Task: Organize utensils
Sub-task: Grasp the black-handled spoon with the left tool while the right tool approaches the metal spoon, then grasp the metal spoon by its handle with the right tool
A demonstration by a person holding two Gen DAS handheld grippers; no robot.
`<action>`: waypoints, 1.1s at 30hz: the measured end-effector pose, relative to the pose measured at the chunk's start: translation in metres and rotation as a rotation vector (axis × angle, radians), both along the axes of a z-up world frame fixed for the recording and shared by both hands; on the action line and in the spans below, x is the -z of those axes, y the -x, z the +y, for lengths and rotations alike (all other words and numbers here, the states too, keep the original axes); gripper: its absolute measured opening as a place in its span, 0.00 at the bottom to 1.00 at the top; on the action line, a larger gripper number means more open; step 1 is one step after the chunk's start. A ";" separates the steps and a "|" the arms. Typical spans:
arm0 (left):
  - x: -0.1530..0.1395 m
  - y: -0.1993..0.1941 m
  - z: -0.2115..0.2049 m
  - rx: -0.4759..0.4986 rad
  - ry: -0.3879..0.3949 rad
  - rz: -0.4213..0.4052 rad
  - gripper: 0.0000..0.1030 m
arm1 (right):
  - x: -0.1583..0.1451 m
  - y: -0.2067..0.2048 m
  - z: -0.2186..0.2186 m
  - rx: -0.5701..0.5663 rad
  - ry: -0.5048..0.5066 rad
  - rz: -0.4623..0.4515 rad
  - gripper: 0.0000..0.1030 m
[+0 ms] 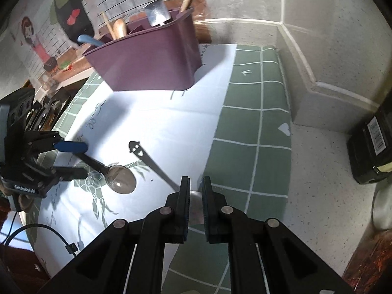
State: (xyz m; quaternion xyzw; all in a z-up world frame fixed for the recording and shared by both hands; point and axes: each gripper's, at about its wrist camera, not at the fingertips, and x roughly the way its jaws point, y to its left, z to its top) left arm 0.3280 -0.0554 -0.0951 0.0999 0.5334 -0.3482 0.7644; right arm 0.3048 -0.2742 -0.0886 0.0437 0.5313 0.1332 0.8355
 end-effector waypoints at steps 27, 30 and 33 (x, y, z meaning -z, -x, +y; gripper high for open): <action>-0.003 0.037 -0.043 -0.073 -0.040 -0.074 0.56 | -0.016 0.085 0.008 0.054 -0.037 -0.005 0.17; -0.001 0.025 -0.058 -0.063 -0.090 -0.111 0.55 | -0.017 0.093 0.001 0.078 -0.039 -0.018 0.17; 0.003 0.017 -0.074 -0.035 -0.140 -0.117 0.46 | -0.018 0.102 -0.003 0.084 -0.044 -0.027 0.17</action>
